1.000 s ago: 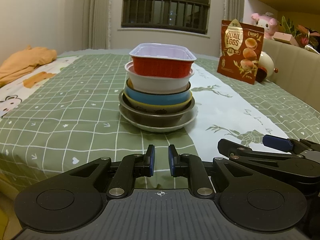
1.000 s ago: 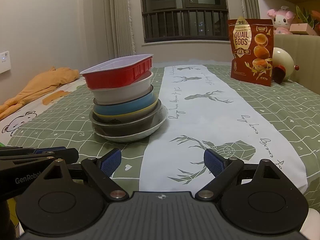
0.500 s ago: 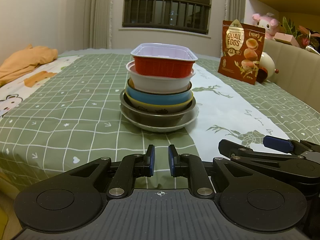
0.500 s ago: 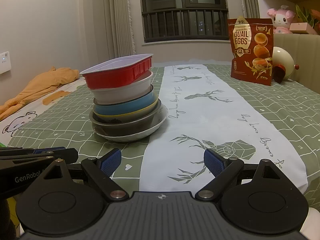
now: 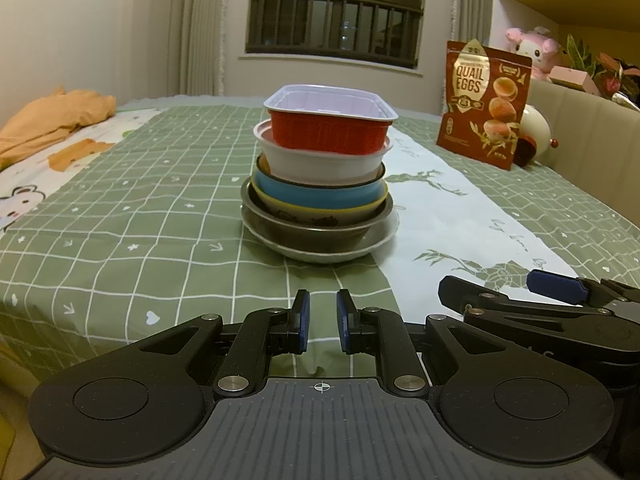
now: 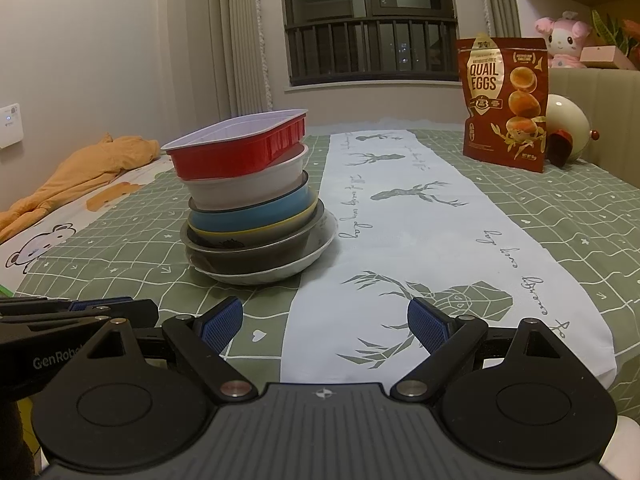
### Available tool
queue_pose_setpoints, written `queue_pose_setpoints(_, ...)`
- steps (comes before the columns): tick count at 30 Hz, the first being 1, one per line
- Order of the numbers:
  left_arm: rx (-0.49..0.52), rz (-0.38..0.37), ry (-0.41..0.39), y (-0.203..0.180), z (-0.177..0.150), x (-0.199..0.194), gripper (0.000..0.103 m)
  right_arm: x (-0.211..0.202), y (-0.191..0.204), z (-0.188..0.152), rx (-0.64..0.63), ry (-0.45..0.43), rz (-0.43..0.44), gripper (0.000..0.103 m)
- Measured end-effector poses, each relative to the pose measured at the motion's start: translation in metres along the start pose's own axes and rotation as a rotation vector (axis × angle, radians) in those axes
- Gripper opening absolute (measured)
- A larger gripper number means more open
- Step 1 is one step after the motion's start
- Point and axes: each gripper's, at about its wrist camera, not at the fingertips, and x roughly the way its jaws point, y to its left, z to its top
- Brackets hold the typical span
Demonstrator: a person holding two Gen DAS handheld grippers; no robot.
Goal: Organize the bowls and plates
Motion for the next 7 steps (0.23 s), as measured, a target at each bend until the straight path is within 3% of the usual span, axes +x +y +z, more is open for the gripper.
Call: queue_pose_setpoints(7, -0.067, 0.031, 0.010, 0.011, 0.007, 0.010, 0.017, 0.010, -0.004, 0.005, 0.005, 0.009, 0.026, 0.090)
